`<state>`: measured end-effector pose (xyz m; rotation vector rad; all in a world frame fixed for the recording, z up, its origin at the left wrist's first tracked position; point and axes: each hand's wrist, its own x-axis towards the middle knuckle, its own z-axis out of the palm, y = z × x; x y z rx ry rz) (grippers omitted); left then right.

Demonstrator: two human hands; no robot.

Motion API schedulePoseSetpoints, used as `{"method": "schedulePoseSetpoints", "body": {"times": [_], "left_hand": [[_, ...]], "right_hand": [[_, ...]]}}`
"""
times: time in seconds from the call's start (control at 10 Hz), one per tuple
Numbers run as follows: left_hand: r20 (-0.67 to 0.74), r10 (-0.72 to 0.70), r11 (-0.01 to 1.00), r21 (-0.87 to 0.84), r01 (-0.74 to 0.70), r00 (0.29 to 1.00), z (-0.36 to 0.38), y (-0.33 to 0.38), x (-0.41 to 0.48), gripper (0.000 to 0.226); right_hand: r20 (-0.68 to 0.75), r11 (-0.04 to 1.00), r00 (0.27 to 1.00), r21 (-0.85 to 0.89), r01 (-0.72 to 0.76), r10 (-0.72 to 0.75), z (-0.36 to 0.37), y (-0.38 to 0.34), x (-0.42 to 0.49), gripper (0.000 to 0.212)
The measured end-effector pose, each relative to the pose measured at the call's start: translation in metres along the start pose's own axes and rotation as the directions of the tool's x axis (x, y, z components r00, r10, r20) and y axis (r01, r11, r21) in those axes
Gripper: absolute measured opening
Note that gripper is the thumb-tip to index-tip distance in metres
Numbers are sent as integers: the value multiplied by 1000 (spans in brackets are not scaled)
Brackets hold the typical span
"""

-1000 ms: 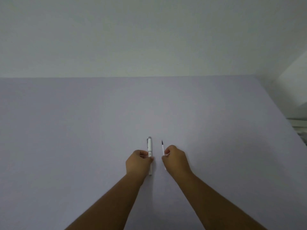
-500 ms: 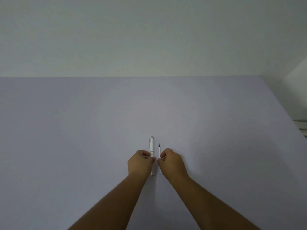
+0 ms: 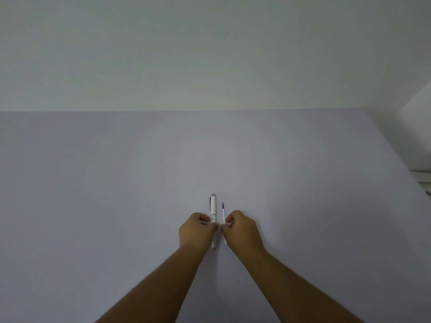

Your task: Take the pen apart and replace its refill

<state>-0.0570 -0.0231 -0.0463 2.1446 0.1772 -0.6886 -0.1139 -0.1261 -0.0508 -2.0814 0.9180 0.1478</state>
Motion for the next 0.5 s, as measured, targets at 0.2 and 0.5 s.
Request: {"method": "schedulePoseSetpoints", "body": {"times": [0.2,0.5], "left_hand": [[-6,7,999,33,-7,1000,1,0,1,20],[16,53,961,269,-55,998,-22,23,-6,53]], "right_hand": [[-15,1000,1000,14,-13,13,-3,1,0,18],[-133,998,990,-39,46,-51,-27,-17,1,34]]}}
